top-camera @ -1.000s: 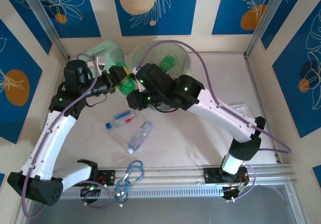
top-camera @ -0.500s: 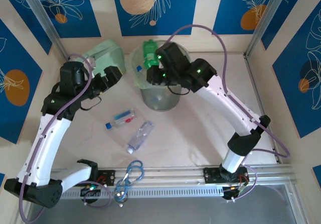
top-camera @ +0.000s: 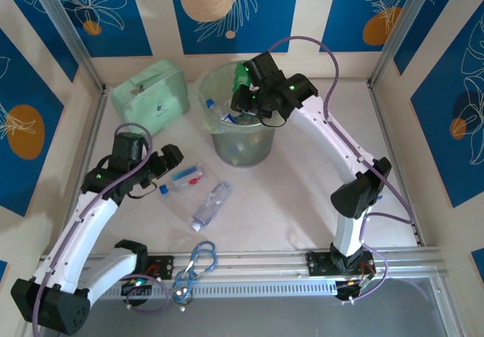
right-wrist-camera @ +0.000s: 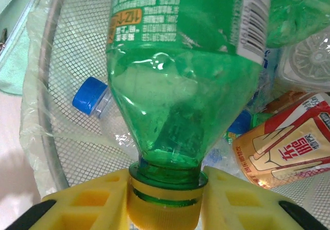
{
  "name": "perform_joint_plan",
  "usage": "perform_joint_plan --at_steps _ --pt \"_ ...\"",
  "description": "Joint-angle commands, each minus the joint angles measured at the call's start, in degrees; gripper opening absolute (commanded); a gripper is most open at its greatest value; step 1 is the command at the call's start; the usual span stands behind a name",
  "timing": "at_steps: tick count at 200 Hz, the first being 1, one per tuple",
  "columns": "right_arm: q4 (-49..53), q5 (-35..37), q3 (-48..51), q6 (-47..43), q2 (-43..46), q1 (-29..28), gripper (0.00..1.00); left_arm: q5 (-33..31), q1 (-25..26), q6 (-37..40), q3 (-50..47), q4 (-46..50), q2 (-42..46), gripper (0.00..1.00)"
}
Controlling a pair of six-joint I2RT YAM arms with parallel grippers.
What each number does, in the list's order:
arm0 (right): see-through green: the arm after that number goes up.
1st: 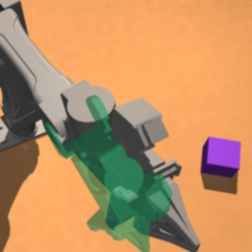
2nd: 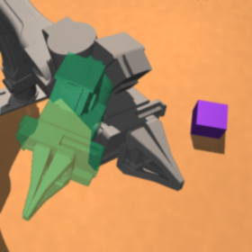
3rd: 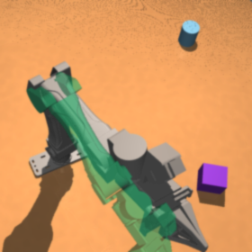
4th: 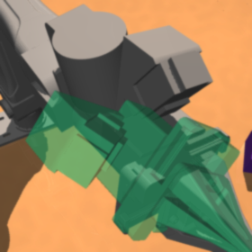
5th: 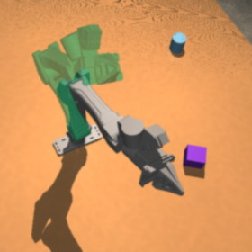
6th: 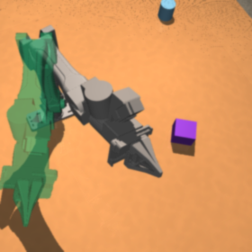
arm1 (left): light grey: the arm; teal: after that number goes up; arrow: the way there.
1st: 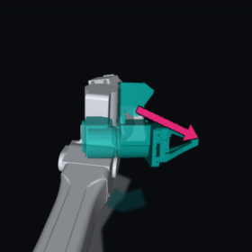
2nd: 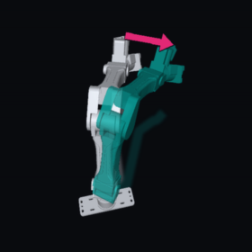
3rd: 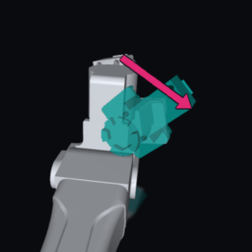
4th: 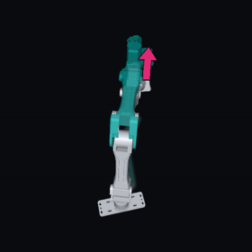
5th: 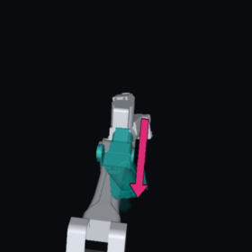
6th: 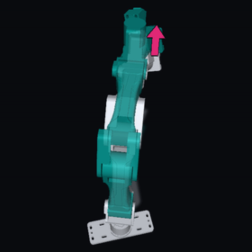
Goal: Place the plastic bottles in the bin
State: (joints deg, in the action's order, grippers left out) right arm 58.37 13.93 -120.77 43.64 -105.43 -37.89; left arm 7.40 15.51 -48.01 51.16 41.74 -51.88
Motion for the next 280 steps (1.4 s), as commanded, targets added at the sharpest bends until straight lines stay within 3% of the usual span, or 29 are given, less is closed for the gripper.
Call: perform_joint_plan --at_steps 1,21,29,98,180,229,280 --pt "0.93 -1.72 -4.04 -2.29 -0.96 0.10 0.46 0.33 -0.08 -4.21 -3.17 -3.17 1.21 0.95" --pt "4.65 0.02 -7.35 -2.69 -2.88 0.01 0.77 0.93 -0.04 -6.94 -6.62 -4.72 1.74 0.97" --pt "5.25 0.67 -7.65 -2.72 -2.94 -0.02 0.81 0.95 -0.04 -7.93 -7.63 -4.80 1.69 0.98" --pt "6.24 7.29 -8.59 -4.30 3.61 -5.24 0.80 1.57 0.18 -20.29 -13.30 -6.45 4.15 0.99" --pt "-2.82 9.71 8.74 -5.76 19.60 -16.75 0.79 0.73 1.34 -28.93 -15.49 -12.77 -2.43 0.99" --pt "-3.30 9.53 13.67 -4.09 22.68 -17.74 0.81 -0.21 3.76 -32.96 -15.79 -15.99 -7.40 0.99" --pt "-2.87 8.75 14.63 -3.91 22.81 -18.33 0.82 -1.98 3.66 -32.01 -13.10 -19.07 -16.10 1.00"
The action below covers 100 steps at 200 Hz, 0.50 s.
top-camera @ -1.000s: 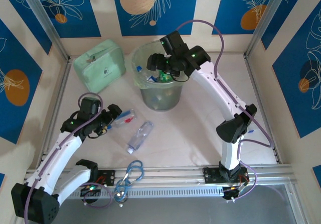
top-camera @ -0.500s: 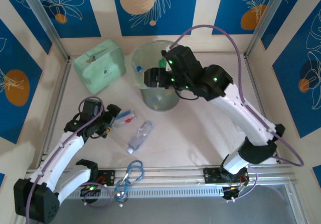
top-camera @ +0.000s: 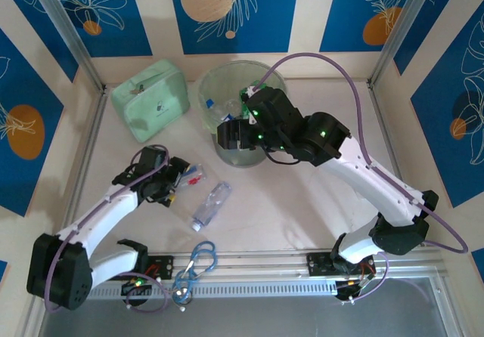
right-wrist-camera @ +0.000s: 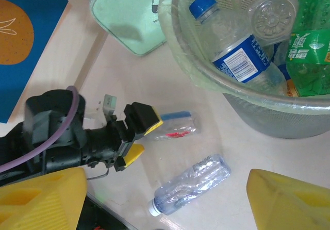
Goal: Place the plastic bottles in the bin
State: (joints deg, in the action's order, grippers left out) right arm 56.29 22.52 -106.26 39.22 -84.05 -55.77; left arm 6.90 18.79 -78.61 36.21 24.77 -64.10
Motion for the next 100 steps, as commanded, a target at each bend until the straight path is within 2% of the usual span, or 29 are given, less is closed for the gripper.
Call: perform_joint_plan --at_steps 1,100 --pt "-0.77 0.11 0.15 0.50 1.43 -0.51 0.82 -1.46 0.38 -1.44 1.89 -2.28 -4.08 1.00" --pt "-0.70 -0.43 1.57 0.33 1.78 -0.18 0.83 -2.04 -3.96 5.41 9.45 -2.62 -18.79 0.98"
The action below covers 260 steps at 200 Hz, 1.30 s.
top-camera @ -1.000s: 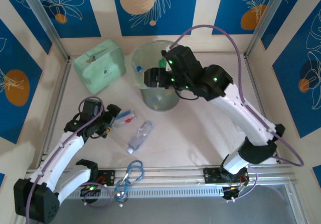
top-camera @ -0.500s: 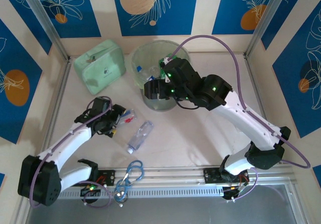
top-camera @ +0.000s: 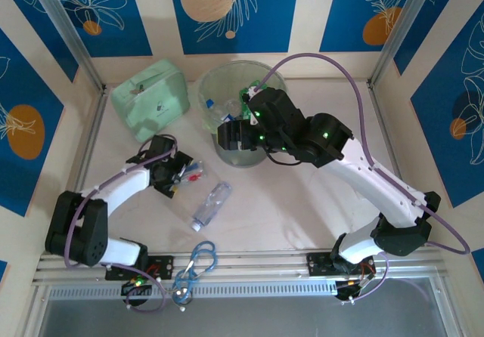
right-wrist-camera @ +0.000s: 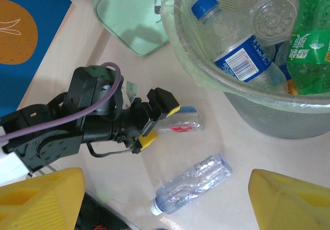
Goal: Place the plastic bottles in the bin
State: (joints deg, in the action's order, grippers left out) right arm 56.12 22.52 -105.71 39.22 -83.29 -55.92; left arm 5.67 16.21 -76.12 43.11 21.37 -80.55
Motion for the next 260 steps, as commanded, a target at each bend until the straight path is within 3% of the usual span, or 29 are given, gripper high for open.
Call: perform_joint_plan --at_steps 1,32,66,101,140,154,189,214,260 --pt "-0.55 -0.44 1.03 0.33 0.97 0.00 0.83 -0.87 -1.41 3.09 2.61 0.83 -2.37 0.98" --pt "-0.70 -0.97 1.64 0.41 0.71 0.10 0.84 -0.95 -2.19 8.65 5.75 4.21 -1.98 0.98" --pt "-1.31 -1.16 2.52 0.50 0.85 0.19 0.84 -3.33 -2.81 15.75 6.72 11.22 4.63 1.00" --pt "-2.84 -2.26 3.62 0.77 0.72 0.12 0.84 -1.45 -8.14 16.91 2.58 12.22 9.36 1.00" --pt "-2.76 -2.09 4.08 1.00 0.85 -0.40 0.84 2.37 -10.91 17.56 1.74 10.19 9.09 0.86" --pt "-3.09 -2.14 4.99 1.30 1.48 -0.42 0.83 1.56 -11.80 22.86 2.92 9.40 8.40 0.82" --pt "-4.24 -2.82 7.35 2.04 2.25 -0.47 0.84 0.66 -11.90 41.37 9.12 10.51 2.55 0.92" --pt "-4.68 -3.28 7.28 2.20 1.59 -0.73 0.84 2.16 -11.90 45.51 11.16 7.33 -1.23 0.94" --pt "-4.09 -2.38 6.11 2.43 1.24 -1.88 0.84 11.60 -11.21 48.48 14.22 2.99 -8.10 0.99"
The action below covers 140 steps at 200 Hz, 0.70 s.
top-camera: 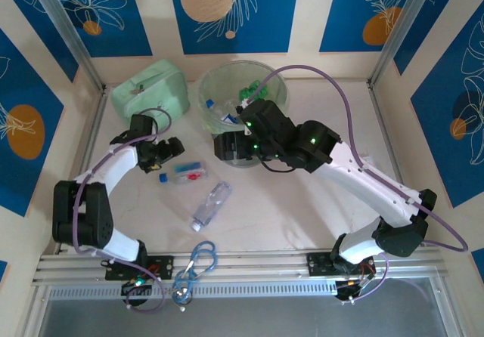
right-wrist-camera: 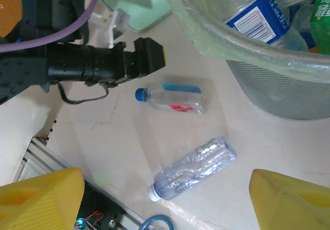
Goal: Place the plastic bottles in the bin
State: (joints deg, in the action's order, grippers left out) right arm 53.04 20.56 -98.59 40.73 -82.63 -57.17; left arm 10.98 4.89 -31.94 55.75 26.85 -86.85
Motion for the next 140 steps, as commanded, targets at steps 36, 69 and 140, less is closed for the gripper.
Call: perform_joint_plan --at_steps 36,69,140 --pt "-0.62 0.51 -1.08 1.03 0.83 -1.33 0.84 7.57 2.96 6.71 1.90 0.88 -1.10 1.00" --pt "0.05 1.71 -0.90 1.02 1.89 -1.17 0.84 7.42 6.52 7.40 -0.49 3.08 1.52 1.00" --pt "0.50 2.06 1.09 1.58 4.93 -0.07 0.85 7.15 12.24 7.54 -4.31 5.84 3.59 0.96"
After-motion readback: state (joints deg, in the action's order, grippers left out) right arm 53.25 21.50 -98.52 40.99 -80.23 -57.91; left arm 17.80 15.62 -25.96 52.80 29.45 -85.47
